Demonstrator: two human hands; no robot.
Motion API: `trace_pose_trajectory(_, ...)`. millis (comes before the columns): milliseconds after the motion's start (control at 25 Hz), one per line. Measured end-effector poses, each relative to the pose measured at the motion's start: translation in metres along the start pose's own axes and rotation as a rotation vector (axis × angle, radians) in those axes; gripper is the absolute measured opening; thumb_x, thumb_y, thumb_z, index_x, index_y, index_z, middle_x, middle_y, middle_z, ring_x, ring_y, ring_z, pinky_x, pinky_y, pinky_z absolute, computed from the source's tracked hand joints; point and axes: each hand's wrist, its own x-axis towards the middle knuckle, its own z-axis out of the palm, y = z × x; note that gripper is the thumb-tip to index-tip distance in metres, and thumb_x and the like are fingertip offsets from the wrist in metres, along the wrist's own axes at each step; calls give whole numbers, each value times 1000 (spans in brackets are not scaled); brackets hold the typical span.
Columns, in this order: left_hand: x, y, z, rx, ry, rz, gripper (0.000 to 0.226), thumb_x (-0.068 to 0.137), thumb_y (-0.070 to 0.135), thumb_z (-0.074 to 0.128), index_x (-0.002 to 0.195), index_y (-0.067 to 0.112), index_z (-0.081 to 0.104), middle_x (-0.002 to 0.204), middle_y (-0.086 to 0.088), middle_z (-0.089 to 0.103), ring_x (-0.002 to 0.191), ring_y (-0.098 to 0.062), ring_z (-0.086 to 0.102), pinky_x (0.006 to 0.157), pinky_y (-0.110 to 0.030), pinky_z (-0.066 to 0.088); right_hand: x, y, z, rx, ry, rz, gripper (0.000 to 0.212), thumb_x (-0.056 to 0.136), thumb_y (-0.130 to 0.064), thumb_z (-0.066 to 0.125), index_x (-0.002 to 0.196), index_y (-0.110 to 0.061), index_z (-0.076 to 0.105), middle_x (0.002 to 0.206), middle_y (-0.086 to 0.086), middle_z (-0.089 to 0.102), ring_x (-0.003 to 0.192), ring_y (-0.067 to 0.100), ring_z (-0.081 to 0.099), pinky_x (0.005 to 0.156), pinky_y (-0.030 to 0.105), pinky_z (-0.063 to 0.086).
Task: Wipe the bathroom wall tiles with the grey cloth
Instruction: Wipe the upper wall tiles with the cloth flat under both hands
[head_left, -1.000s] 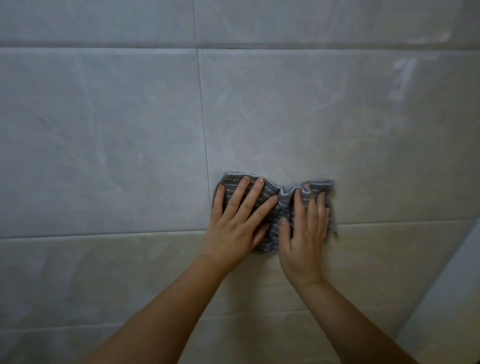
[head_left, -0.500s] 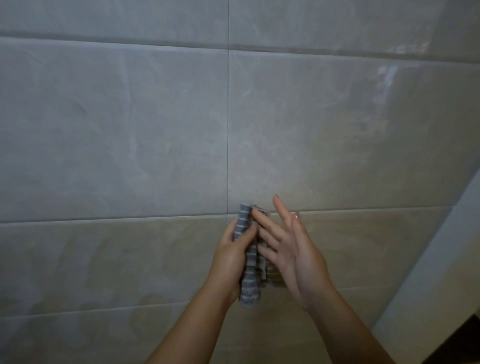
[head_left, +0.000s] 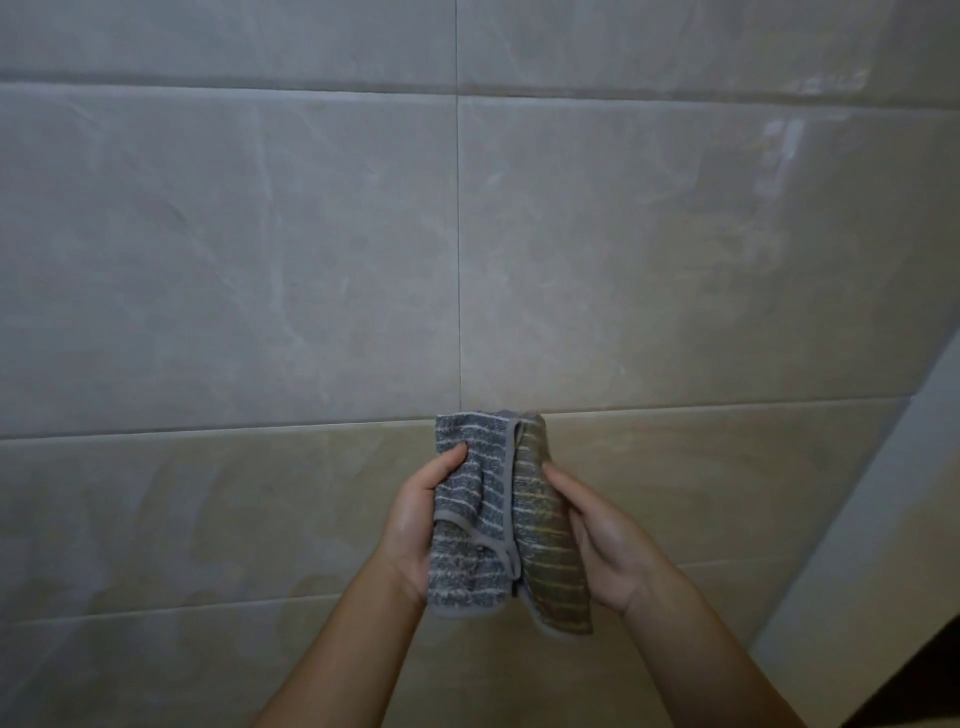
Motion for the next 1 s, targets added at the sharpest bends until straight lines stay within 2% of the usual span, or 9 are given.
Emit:
trace_pose_trajectory(120,12,-10,-8,175,222,172,40,93,34,62,125,11,57,111,-23,69,91,-34,70,78,-46,56,1,-9,-5,20,107,-277,50,77,-21,68,122,0,60,109,23,69,98,37,68,83,45,56)
trace_pose_trajectory(200,12,-17,-8,388,349,343,32,91,38,63,117,22,53,105,-15,71,81,-23,72,65,-35,55,-4,-14,-4,3,82,-370,46,78,-19,67,120,-2,59,108,23,69,95,36,68,79,44,56)
trace_pose_trajectory(320,-1,-25,9,594,136,282,32,94,47,50,116,29,63,105,9,75,90,-4,71,70,-27,53,-11,-13,2,-51,36,-385,40,83,-16,63,120,-2,59,109,23,69,95,34,69,74,38,58)
trace_pose_trajectory(440,1,-27,8,636,87,280,27,92,35,61,113,21,68,102,3,76,90,-10,72,64,-19,53,-15,-11,-2,-78,80,-381,38,83,-18,63,119,-6,60,108,21,70,97,35,69,78,41,56)
trace_pose_trajectory(600,13,-18,-22,839,278,528,7,89,24,68,91,18,72,87,6,74,84,-12,68,63,-16,48,-32,-21,-36,-236,371,-494,17,89,-13,64,106,-8,65,94,12,75,87,29,72,66,31,58)
trace_pose_trajectory(720,25,-5,-35,1290,431,733,9,87,29,71,79,32,68,92,8,64,83,-8,62,71,-26,48,-43,-29,-72,-502,663,-518,4,86,-14,70,86,-10,68,74,0,73,74,21,69,54,16,50)
trace_pose_trajectory(800,36,-1,-30,1474,491,783,12,86,28,72,77,33,66,88,5,63,78,-13,60,67,-29,44,-44,-37,-95,-696,814,-502,8,85,-19,72,81,-13,69,72,-5,69,69,16,63,51,19,45)
trace_pose_trajectory(880,51,-5,-19,1422,552,795,6,87,29,70,81,29,69,82,1,66,72,-18,62,63,-30,42,-43,-49,-119,-892,976,-468,9,85,-29,72,86,-20,69,81,-3,68,69,12,59,54,22,40)
trace_pose_trajectory(1000,69,-28,13,948,565,763,5,92,22,66,93,20,70,69,-3,64,58,-19,66,60,-32,54,-32,-67,-150,-855,1079,-511,17,86,-32,70,94,-16,73,79,0,69,65,14,62,57,25,43)
